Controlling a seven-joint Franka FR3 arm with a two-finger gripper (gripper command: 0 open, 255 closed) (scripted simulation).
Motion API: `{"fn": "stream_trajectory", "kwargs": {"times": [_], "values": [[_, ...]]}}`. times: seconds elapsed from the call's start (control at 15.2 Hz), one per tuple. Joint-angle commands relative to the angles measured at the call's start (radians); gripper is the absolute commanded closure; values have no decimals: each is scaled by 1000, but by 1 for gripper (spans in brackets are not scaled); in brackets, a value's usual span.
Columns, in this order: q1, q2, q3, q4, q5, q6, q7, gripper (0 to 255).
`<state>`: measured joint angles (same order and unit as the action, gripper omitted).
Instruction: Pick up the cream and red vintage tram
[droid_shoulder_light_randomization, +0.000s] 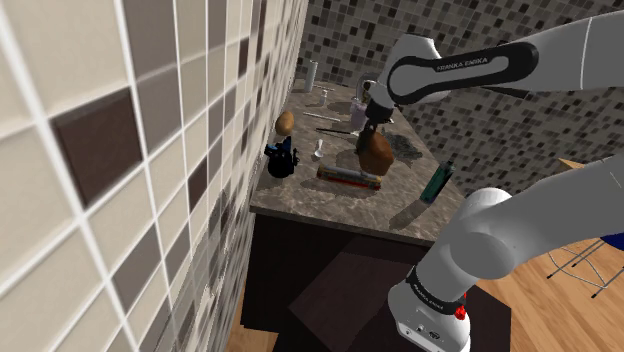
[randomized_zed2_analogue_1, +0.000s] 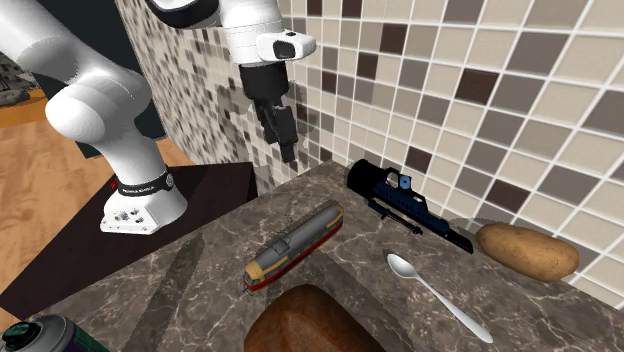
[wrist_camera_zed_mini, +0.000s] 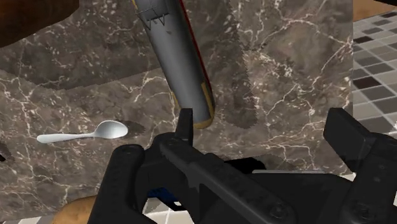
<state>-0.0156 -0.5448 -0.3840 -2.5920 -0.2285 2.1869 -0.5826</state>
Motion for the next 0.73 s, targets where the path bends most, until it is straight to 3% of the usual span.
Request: {"fn": "stream_trajectory", "kwargs": {"times": [0.0, 0.33, 0.66], "values": [[9, 68, -54, 0, 5, 65, -66, 0], [54, 259, -188, 33, 78, 200, -257, 0], [113, 473, -295, 97, 262, 297, -501, 0]]}}
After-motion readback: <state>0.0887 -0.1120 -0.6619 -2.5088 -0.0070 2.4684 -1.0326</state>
